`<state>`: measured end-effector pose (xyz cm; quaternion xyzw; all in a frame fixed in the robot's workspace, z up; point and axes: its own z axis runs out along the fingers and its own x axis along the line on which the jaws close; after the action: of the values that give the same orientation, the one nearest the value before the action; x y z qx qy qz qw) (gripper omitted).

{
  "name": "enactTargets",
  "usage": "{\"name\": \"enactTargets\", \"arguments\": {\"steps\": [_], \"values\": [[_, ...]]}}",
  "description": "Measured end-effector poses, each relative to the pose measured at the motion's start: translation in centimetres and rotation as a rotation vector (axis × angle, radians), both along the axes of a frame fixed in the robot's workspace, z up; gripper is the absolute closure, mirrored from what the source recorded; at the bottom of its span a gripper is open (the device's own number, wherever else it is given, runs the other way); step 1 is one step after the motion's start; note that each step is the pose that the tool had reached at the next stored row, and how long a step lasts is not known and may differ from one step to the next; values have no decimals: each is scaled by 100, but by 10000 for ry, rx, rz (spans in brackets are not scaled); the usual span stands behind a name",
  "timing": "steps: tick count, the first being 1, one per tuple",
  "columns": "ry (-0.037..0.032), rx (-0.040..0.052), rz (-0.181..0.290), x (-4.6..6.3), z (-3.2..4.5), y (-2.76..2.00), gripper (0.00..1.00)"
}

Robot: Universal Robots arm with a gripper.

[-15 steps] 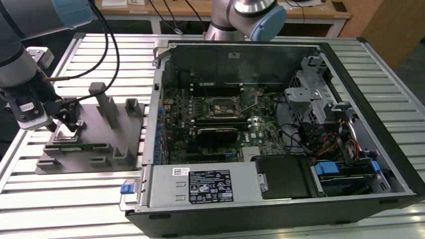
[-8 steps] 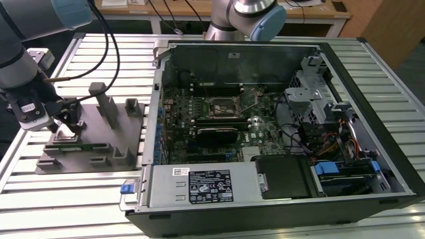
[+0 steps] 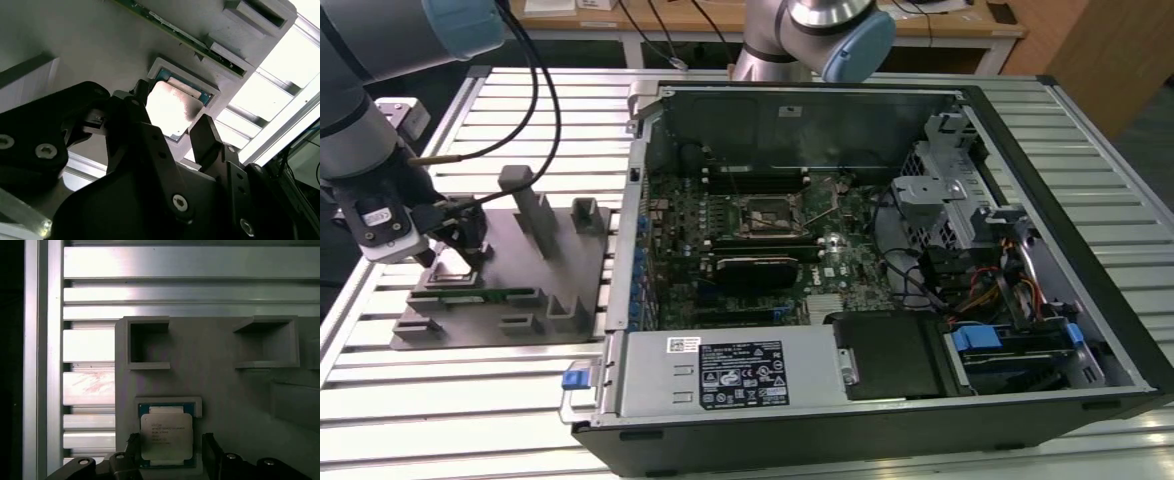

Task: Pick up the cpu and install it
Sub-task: 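Pick up the cpu and move it towards the insertion slot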

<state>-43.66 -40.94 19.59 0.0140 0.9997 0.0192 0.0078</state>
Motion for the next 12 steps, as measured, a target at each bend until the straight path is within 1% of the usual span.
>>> {"name": "enactTargets", "arguments": {"steps": [1, 12], "values": [[0, -1, 0, 0, -1, 0, 40], [2, -15, -23, -1, -59, 2, 40]]}}
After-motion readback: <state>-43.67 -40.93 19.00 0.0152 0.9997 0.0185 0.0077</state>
